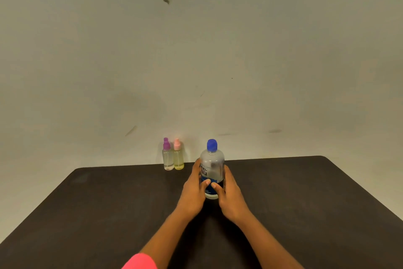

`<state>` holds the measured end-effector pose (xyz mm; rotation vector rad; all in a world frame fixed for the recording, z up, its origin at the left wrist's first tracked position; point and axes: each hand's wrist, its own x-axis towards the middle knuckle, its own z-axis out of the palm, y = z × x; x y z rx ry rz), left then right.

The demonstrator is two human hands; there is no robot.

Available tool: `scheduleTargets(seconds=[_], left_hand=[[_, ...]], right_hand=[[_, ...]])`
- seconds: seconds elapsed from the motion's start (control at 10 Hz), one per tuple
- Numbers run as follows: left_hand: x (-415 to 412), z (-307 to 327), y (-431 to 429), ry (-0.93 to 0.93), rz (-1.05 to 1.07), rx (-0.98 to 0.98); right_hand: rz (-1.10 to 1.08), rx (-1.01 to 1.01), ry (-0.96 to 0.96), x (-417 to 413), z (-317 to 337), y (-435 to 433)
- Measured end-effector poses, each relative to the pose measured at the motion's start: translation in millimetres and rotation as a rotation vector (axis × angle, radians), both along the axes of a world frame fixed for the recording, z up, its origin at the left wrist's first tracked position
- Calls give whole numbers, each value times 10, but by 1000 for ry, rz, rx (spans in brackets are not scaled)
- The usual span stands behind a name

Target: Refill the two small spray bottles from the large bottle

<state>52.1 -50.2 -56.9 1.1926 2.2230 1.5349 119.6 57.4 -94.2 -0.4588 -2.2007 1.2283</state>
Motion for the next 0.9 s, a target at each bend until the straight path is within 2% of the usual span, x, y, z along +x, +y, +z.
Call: scheduleTargets(seconds=[0.4,0.7,0.8,0.9], left_hand=[[-679,-44,611,-48,48,39],[-762,-129,733,-135,52,80],[-812,-122,822,-368,107,111],[-803,-103,793,-434,105,52]], right_hand=[[18,-54,-6,-707,-17,582],[10,-141,-46,-783,-22,630],[12,-200,-30,-775,-3,664],[5,-315,-50,-743,5,618]])
